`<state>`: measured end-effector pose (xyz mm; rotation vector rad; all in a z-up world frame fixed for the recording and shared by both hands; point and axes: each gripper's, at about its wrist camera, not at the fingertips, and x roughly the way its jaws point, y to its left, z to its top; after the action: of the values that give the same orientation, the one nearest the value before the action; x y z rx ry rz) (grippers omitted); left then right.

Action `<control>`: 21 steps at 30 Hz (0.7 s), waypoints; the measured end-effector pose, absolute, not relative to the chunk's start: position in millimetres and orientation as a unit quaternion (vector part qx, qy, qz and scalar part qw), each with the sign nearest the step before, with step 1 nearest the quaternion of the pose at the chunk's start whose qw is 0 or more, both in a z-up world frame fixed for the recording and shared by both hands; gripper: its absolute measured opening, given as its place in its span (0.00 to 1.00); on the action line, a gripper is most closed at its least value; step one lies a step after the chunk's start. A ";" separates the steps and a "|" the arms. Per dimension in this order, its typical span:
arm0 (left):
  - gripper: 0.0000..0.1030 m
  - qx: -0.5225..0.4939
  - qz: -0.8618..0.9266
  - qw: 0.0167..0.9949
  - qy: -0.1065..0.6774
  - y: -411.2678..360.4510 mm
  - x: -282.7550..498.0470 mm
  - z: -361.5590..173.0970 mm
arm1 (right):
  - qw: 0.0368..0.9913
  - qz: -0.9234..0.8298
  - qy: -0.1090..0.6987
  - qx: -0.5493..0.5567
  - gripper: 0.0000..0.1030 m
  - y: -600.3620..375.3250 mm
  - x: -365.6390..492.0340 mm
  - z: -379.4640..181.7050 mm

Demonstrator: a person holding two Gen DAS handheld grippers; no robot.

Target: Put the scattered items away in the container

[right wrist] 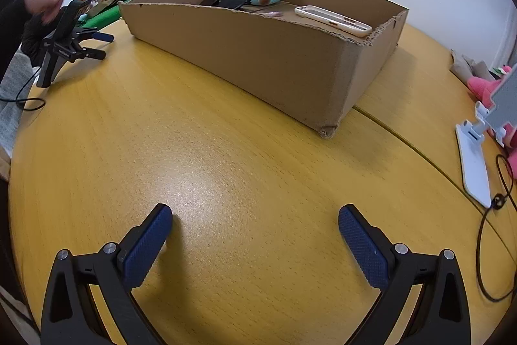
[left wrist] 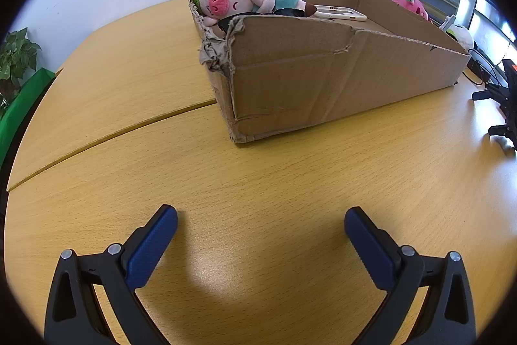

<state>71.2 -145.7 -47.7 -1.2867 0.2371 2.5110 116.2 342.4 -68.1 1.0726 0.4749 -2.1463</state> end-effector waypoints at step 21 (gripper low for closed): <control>1.00 -0.451 0.876 0.154 0.079 -149.9 72.3 -47.0 | 0.339 -0.824 0.181 0.416 1.00 340.0 116.4 -68.1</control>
<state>72.3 -149.9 -47.0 -1.2922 0.2270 2.5102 116.4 340.0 -68.1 1.0829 0.4705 -2.1462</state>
